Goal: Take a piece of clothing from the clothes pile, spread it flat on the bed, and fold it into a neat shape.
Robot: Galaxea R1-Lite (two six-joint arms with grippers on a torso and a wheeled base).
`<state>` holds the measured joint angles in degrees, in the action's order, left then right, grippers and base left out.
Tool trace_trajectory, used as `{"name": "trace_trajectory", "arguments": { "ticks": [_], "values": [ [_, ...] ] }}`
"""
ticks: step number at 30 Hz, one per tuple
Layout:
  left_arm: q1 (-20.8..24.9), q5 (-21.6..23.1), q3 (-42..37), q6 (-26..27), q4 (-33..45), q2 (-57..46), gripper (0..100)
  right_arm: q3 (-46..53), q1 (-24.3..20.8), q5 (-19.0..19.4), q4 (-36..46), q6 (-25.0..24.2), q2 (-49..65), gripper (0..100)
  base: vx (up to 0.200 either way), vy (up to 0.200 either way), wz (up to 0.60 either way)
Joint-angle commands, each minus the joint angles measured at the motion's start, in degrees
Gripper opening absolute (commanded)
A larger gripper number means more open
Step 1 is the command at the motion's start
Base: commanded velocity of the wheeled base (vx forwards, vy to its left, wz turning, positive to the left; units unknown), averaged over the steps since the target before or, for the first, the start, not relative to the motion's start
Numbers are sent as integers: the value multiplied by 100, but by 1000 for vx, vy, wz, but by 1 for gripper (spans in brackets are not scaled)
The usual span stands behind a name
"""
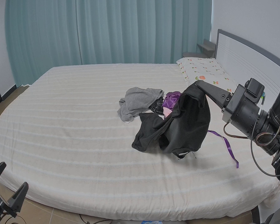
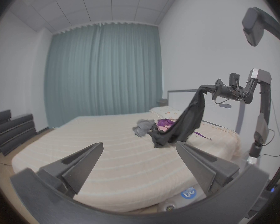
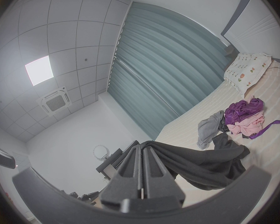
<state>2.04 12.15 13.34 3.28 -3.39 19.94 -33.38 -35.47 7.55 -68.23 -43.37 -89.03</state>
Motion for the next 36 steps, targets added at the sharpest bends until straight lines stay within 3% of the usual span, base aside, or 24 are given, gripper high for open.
{"name": "trace_trajectory", "arguments": {
  "ticks": [1, 5, 15, 19, 21, 29, 36],
  "values": [
    [869, 665, 380, -187, -461, 2488, 100, -11, -126, 45, 20, 66, 87, 0, 0, 0, 0],
    [1203, 674, 415, -328, -725, 3499, 100, -20, -153, 63, 20, 66, 52, 0, 0, 0, 0],
    [1229, 657, 371, -337, -2236, 6074, 100, -11, -197, 63, 29, 110, -62, 0, 0, 0, 0],
    [1501, 595, 512, -381, -2939, 7225, 100, -11, -118, 63, 29, 163, -159, 0, 0, 0, 0],
    [1616, 498, 574, -389, -3177, 7498, 100, -20, -118, 63, 29, 163, -159, 0, 0, 0, 0],
    [2802, -758, 1268, -1251, -4697, 9387, 100, -28, -162, 45, 29, 321, -88, 0, 0, 0, 0],
    [3075, -899, 2261, -1444, -4952, 10354, 100, -143, -214, -43, 29, 426, -80, 0, 0, 0, 0]
  ]
}}
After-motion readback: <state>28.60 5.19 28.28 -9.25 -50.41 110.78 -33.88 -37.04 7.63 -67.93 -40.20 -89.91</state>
